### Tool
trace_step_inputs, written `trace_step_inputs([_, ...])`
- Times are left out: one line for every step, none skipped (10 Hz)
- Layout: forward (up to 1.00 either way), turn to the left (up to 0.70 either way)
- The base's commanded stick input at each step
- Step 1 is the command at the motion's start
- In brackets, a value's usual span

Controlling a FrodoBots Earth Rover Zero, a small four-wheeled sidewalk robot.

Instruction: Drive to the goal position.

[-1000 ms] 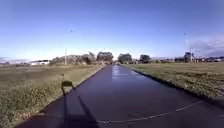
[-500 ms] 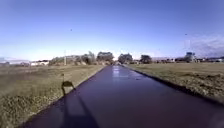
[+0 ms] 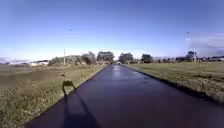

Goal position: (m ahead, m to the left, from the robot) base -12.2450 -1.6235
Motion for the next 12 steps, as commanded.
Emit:
trace_step_inputs([1.0, 0.02])
trace_step_inputs([1.0, 0.01])
trace_step_inputs([1.0, 0.0])
trace_step_inputs([1.0, 0.0])
trace_step_inputs([1.0, 0.0])
trace_step_inputs([1.0, 0.0])
trace_step_inputs([1.0, 0.0])
trace_step_inputs([1.0, 0.0])
trace_step_inputs([1.0, 0.0])
trace_step_inputs([1.0, 0.0])
trace_step_inputs([1.0, 0.0])
trace_step_inputs([1.0, -0.1])
